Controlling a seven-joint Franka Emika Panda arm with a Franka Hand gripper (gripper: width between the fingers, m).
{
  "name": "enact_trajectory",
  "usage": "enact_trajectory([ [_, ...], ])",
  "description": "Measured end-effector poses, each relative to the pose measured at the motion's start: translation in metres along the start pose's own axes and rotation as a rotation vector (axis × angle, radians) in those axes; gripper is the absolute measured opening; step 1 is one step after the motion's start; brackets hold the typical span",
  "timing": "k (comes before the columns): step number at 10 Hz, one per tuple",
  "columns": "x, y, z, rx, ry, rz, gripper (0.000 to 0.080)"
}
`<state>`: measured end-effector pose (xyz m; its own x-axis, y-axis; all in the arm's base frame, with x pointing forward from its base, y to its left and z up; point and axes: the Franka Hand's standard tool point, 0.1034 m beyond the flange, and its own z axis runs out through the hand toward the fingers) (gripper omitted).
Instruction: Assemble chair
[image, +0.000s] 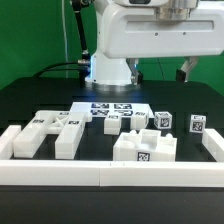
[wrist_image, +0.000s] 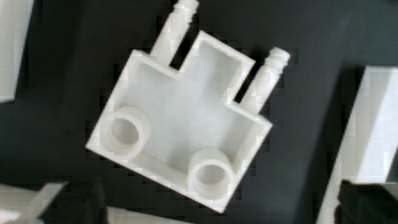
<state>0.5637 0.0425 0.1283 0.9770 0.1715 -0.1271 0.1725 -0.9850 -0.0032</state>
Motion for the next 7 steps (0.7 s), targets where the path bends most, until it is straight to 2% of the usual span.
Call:
enact_trajectory([
  [3, 0.000, -0.001, 0.001, 0.002, -0.001, 0.155, 0.0649],
  [5, 0.005, -0.004, 0.018, 0.034, 0.016, 0.256, 0.0649],
  [7, 0.011, -0.005, 0.039, 0.039, 0.032, 0.256, 0.0649],
])
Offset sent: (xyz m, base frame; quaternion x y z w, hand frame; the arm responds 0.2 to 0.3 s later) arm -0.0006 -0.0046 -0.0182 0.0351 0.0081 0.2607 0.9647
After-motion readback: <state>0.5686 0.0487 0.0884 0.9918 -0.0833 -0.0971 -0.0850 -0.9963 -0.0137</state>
